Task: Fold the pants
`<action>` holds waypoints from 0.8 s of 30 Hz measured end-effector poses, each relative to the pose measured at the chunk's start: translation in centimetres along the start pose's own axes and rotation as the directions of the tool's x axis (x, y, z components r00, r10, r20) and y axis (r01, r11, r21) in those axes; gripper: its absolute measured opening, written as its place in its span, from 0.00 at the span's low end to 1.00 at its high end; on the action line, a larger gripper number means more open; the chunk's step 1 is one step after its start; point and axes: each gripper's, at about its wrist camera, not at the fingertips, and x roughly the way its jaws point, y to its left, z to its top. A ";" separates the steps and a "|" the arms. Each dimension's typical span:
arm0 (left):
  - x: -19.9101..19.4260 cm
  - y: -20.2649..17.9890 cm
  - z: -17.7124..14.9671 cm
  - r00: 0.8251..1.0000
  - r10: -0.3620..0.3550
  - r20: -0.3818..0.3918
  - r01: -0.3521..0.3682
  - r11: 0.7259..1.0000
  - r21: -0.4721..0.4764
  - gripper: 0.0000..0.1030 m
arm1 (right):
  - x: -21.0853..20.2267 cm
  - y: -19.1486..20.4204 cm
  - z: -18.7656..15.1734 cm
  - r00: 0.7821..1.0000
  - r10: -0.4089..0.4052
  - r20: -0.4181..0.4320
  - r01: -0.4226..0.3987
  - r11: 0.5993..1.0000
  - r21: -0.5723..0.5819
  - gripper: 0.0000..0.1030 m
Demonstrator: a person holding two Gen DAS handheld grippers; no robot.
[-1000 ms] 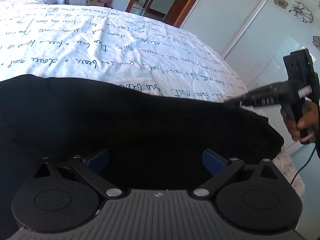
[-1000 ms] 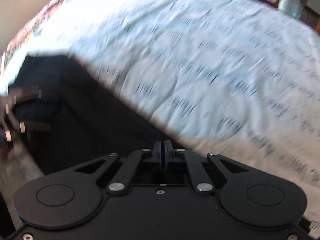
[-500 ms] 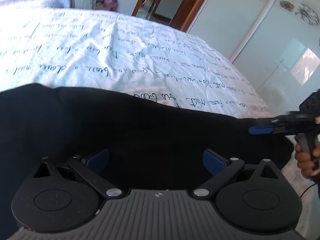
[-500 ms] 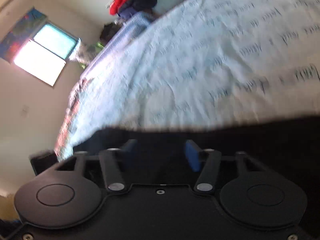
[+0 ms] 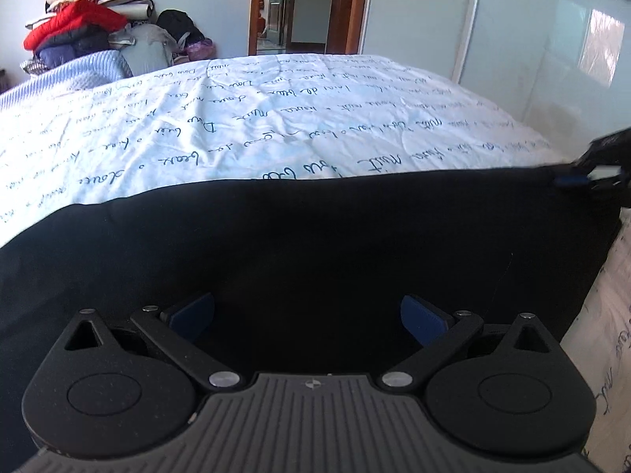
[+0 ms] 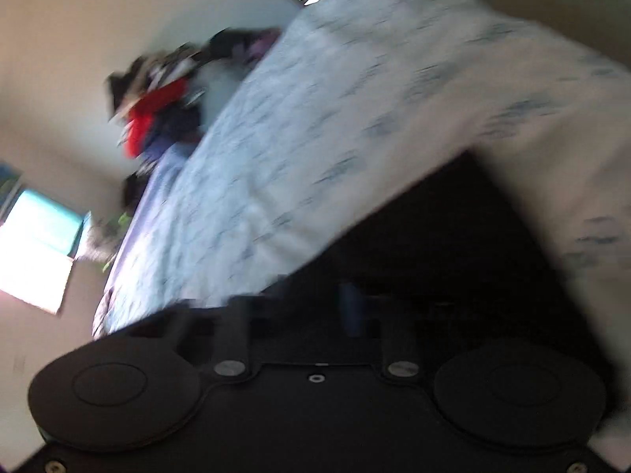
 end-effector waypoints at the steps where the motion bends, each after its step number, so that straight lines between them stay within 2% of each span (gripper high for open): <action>1: -0.2 0.0 0.1 1.000 -0.006 -0.008 0.006 1.000 -0.009 0.99 | -1.7 -0.5 0.3 0.999 0.034 0.036 -0.035 0.999 0.032 0.21; 2: -0.5 0.1 0.1 1.000 -0.017 -0.014 0.016 0.999 -0.028 0.99 | -3.3 -0.7 0.3 0.996 0.058 0.061 -0.060 0.998 0.026 0.30; 3: -0.8 0.2 0.1 1.000 -0.026 -0.012 0.026 0.999 -0.046 0.99 | -5.1 -0.6 0.2 0.993 0.065 0.097 -0.066 0.998 0.008 0.58; 4: -1.0 0.2 0.1 0.999 -0.036 -0.011 0.035 0.997 -0.063 0.99 | -6.9 -0.7 -0.3 0.989 0.057 0.138 -0.056 0.998 -0.005 0.82; 6: -1.2 -0.2 0.1 0.999 -0.050 -0.015 0.049 0.996 -0.074 0.99 | -9.3 -1.3 -1.1 0.984 0.050 0.171 -0.049 0.999 -0.009 0.84; 10: -1.3 -1.7 0.6 0.997 -0.076 -0.022 0.074 0.996 -0.051 0.99 | -11.1 -4.1 -3.3 0.987 0.043 0.153 -0.062 0.991 0.119 0.84; 14: -1.5 -3.1 0.5 0.994 -0.107 -0.018 0.106 0.994 -0.029 0.99 | -10.1 -6.1 -6.0 0.986 0.119 0.120 -0.144 0.962 0.234 0.84; 18: -1.3 -4.1 0.0 0.994 -0.103 -0.028 0.103 0.994 -0.022 0.98 | -8.7 -5.5 -6.4 0.986 0.110 0.122 -0.136 0.964 0.227 0.84; 21: -1.7 -4.4 0.0 0.993 -0.117 -0.009 0.116 0.992 -0.047 0.99 | -7.8 -4.5 -6.2 0.983 0.145 0.114 -0.167 0.960 0.223 0.84; 23: -1.6 -4.6 0.0 0.993 -0.120 -0.001 0.120 0.991 -0.059 0.99 | -7.2 -3.0 -6.5 0.991 0.093 0.093 -0.107 0.980 0.166 0.84; 24: -1.4 -4.9 -0.1 0.994 -0.113 -0.005 0.113 0.992 -0.055 0.99 | -7.0 -1.7 -6.9 0.995 0.027 0.096 -0.037 0.994 0.103 0.84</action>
